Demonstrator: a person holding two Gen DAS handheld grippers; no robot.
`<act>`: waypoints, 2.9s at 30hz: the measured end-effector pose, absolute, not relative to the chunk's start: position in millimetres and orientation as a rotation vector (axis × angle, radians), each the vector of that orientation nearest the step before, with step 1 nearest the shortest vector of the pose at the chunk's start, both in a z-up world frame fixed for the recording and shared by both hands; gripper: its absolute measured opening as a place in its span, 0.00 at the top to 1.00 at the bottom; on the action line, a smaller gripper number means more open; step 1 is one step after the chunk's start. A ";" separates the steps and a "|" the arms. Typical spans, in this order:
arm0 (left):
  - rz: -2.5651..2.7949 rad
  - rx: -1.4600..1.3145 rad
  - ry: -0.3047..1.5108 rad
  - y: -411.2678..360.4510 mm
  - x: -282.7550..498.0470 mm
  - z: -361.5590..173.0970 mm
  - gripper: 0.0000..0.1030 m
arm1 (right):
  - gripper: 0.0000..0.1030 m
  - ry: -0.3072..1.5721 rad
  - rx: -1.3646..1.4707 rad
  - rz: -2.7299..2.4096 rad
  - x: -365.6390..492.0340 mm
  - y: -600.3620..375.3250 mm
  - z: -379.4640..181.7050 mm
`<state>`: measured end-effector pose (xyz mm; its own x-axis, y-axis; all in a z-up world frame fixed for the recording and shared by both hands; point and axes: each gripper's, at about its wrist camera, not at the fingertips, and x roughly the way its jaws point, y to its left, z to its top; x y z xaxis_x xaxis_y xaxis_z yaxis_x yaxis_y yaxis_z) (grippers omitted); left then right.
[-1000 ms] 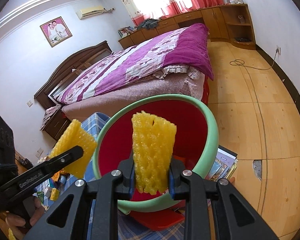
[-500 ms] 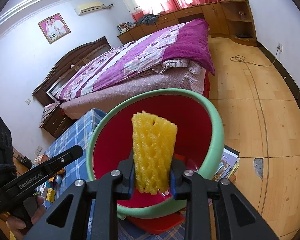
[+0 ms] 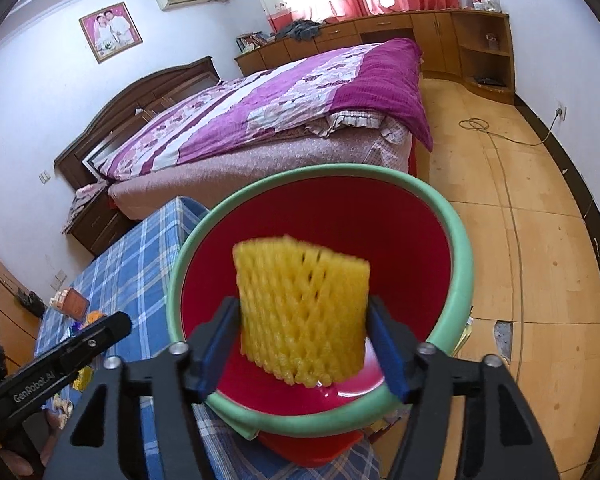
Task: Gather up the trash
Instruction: 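Open the left tool over the red bucket while the right tool opens to drop its yellow net, then move both tools back over the table toward the remaining trash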
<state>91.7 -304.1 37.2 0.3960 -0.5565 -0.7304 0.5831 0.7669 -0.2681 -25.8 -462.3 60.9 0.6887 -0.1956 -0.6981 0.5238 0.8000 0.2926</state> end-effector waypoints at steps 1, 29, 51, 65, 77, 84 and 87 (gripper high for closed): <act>-0.719 0.033 0.912 -301.9 91.3 37.8 0.55 | 0.32 0.707 0.498 -0.424 -25.3 -460.3 60.9; -0.606 -0.024 0.848 -223.3 80.8 60.9 0.55 | 0.09 0.630 0.409 -0.452 -25.8 -404.3 91.2; -0.401 -0.079 0.813 -116.5 79.3 63.5 0.51 | 0.08 0.612 0.337 -0.319 -17.8 -320.1 109.3; -0.175 -0.095 0.780 -27.4 88.8 43.3 0.21 | 0.08 0.684 0.343 -0.239 -1.8 -283.0 89.4; -0.196 -0.066 0.879 -31.7 126.9 11.4 0.13 | 0.08 0.748 0.349 -0.223 11.1 -275.6 73.0; -0.163 -0.004 0.900 -41.0 154.4 -1.3 0.13 | 0.08 0.774 0.350 -0.218 17.1 -272.8 66.3; -0.154 0.007 0.925 -42.1 162.9 -7.3 0.14 | 0.08 0.782 0.349 -0.215 19.7 -270.2 64.9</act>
